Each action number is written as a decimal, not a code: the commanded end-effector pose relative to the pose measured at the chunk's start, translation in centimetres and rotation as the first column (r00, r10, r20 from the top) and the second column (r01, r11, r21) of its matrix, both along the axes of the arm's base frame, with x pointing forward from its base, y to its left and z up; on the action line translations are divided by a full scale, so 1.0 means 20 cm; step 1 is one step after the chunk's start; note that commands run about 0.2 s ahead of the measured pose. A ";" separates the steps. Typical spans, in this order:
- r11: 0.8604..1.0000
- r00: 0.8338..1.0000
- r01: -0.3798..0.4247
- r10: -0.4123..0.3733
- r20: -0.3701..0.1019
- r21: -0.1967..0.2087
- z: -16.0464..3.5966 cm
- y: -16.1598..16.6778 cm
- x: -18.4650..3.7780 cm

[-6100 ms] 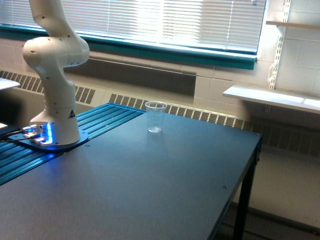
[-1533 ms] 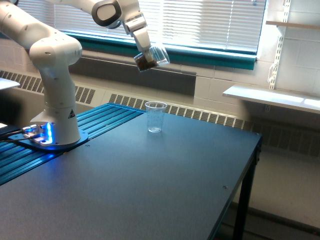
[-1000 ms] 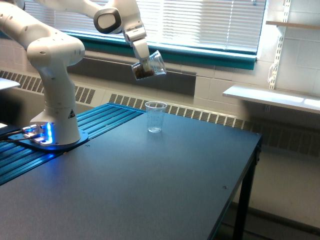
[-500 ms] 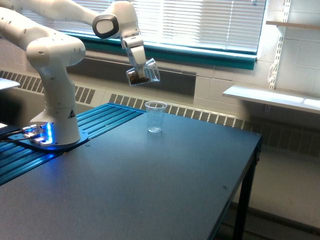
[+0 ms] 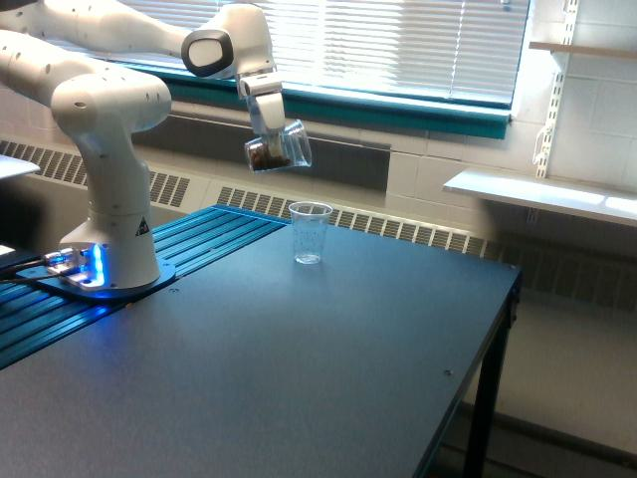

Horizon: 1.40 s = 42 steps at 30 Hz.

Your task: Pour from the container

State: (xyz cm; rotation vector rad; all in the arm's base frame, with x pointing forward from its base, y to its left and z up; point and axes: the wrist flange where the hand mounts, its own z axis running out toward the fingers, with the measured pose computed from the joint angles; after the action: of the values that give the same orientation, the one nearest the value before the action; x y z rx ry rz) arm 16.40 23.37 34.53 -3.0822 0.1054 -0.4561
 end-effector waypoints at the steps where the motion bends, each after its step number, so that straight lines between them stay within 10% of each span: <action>1: 0.999 0.999 0.015 -0.017 -0.040 -0.041 -0.10 -0.07 0.01; 42: 0.985 0.991 -0.083 0.065 -0.120 -0.151 -0.33 -0.11 0.09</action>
State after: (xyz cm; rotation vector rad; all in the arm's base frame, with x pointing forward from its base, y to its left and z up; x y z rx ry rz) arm 17.99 21.91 28.54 -3.2364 0.0079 -0.3315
